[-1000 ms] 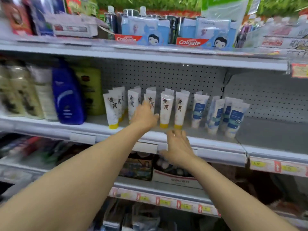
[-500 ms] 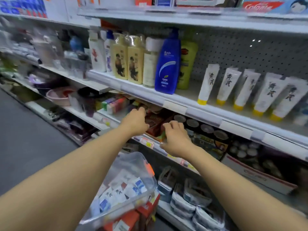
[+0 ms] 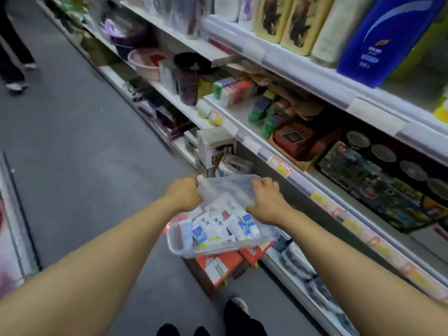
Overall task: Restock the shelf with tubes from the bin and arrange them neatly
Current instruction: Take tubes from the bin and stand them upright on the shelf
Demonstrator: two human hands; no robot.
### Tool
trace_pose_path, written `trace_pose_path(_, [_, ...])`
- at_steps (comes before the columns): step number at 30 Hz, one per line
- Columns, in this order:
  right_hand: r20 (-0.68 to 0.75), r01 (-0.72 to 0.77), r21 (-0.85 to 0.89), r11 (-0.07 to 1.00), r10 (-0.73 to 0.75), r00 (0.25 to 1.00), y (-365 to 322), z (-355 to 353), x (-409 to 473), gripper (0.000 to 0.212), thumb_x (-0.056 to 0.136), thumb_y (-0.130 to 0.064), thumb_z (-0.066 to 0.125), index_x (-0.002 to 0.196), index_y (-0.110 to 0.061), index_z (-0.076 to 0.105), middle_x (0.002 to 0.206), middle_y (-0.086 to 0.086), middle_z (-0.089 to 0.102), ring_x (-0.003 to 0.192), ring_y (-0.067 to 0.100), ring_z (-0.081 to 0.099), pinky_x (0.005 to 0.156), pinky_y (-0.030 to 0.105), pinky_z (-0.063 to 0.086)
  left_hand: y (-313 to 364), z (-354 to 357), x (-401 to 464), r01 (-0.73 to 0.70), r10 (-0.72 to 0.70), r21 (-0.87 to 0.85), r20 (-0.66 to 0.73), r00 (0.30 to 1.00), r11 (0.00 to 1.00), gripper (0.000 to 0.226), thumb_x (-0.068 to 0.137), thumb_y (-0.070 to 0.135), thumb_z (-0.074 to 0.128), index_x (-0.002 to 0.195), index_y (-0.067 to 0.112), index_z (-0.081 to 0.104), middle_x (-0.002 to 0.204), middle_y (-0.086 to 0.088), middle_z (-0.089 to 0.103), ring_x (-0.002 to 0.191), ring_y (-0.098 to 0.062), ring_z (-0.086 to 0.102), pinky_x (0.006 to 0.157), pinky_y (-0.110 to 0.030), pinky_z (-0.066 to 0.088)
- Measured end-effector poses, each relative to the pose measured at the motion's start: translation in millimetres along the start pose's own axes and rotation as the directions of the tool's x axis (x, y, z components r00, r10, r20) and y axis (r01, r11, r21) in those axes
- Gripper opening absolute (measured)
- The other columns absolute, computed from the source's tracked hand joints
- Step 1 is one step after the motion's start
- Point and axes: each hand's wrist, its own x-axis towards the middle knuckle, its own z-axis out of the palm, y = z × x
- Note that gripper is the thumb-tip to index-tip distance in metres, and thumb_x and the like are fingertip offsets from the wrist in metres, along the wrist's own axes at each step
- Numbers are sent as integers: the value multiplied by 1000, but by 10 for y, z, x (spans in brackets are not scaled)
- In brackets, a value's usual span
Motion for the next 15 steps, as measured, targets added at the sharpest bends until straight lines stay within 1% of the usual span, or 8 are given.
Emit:
trace_pose_path(2, [45, -18, 8, 1000, 17, 999, 23, 145, 156, 71, 88, -29, 57, 144, -7, 20, 146, 19, 20, 135, 36, 19, 111, 43, 28, -172, 161, 103, 51, -50, -30, 37, 998, 998, 45, 88, 23, 58, 128, 8, 46, 133, -15, 50, 122, -30, 47, 95, -31, 39])
trace_pose_path(4, [86, -35, 22, 999, 33, 996, 63, 283, 310, 67, 88, -28, 57, 142, -6, 23, 146, 18, 21, 135, 36, 19, 111, 41, 27, -317, 323, 206, 113, -108, -68, 76, 991, 991, 46, 87, 25, 59, 128, 10, 44, 132, -14, 49, 119, -30, 49, 93, -31, 40])
trace_pose_path(7, [141, -51, 20, 999, 47, 989, 143, 496, 555, 67, 87, -29, 58, 141, -7, 25, 145, 18, 23, 137, 36, 17, 112, 38, 23, -481, 561, 376, 187, -176, -94, 113, 978, 978, 46, 86, 28, 60, 126, 12, 45, 128, -13, 51, 115, -31, 51, 92, -32, 41])
trace_pose_path(11, [200, -59, 38, 998, 50, 979, 235, 771, 907, 65, 87, -27, 59, 140, -8, 28, 141, 18, 28, 134, 35, 24, 109, 36, 28, -632, 868, 638, 270, -246, -128, 173, 954, 954, 43, 86, 23, 59, 124, 9, 44, 124, -15, 52, 112, -31, 52, 88, -33, 43])
trace_pose_path(15, [257, -54, 81, 995, 31, 966, 341, 1075, 1272, 64, 86, -22, 59, 140, -8, 28, 141, 15, 27, 133, 32, 26, 109, 36, 31, -710, 1187, 926, 346, -311, -146, 217, 925, 927, 41, 88, 22, 58, 123, 7, 43, 123, -16, 54, 112, -31, 53, 85, -31, 42])
